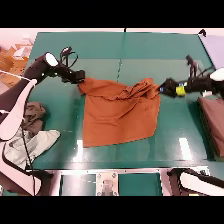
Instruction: Fold the shirts.
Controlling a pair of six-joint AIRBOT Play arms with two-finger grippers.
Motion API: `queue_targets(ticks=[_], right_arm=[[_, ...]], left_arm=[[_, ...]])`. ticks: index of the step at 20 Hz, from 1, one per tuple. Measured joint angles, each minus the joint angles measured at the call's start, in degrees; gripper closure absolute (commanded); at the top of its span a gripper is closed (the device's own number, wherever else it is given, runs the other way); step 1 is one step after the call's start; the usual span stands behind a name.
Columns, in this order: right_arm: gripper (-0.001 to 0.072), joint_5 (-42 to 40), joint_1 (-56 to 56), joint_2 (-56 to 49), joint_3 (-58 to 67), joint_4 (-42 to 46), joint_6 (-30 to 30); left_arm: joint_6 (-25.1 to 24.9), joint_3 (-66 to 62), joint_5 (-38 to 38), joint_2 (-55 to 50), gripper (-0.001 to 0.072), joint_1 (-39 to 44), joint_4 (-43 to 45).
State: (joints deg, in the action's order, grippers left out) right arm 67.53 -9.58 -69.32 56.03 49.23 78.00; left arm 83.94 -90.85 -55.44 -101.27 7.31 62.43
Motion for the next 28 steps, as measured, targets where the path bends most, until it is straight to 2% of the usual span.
queue_targets(ticks=[2,3,6,9,12,13,14,16,17,21,26,28], right_arm=[[0.0251,-0.8,4.9,7.0,-11.6,-0.2,4.3],[0.0201,-2.6,8.1,9.5,-16.9,-0.7,6.6],[0.0201,-12.5,19.1,12.7,-29.0,-5.1,12.5],[0.0201,-20.9,26.5,10.7,-32.8,-9.8,15.4],[0.0205,-24.8,30.4,6.1,-32.1,-13.4,16.6],[0.0337,-25.3,31.3,4.5,-31.4,-14.1,16.8],[0.0511,-25.8,31.9,2.8,-30.5,-14.3,16.6],[0.0662,-26.6,32.0,-0.2,-28.1,-14.7,15.3],[0.0699,-27.1,30.9,-1.5,-26.6,-14.5,14.4],[0.0701,-26.8,20.6,-5.7,-17.7,-10.2,11.3],[0.0699,-20.0,5.9,-8.9,-7.5,-3.3,7.9],[0.0643,-17.1,2.0,-9.4,-4.4,-1.8,6.5]], left_arm=[[0.0,0.0,-1.1,-0.2,0.0682,-1.3,-0.1],[-0.2,0.0,-1.4,-0.2,0.0683,-1.9,-0.1],[-0.3,0.0,-2.3,-0.2,0.0682,-3.4,-0.3],[-0.5,0.0,-3.3,-0.2,0.0682,-4.4,-0.7],[-1.3,0.0,-3.8,-0.2,0.0682,-4.8,-1.0],[-1.5,0.0,-4.0,-0.2,0.0682,-4.9,-1.0],[-1.8,0.0,-4.4,-0.2,0.0682,-4.9,-1.0],[-2.9,0.0,-5.8,-0.2,0.0683,-5.0,-1.1],[-3.3,0.0,-7.3,-0.1,0.0683,-5.0,-1.0],[-4.2,0.5,-16.4,0.3,0.0683,-5.9,0.7],[-3.6,2.8,-25.3,1.5,0.0684,-6.2,2.0],[-2.9,4.4,-28.1,1.6,0.0684,-5.2,0.6]])
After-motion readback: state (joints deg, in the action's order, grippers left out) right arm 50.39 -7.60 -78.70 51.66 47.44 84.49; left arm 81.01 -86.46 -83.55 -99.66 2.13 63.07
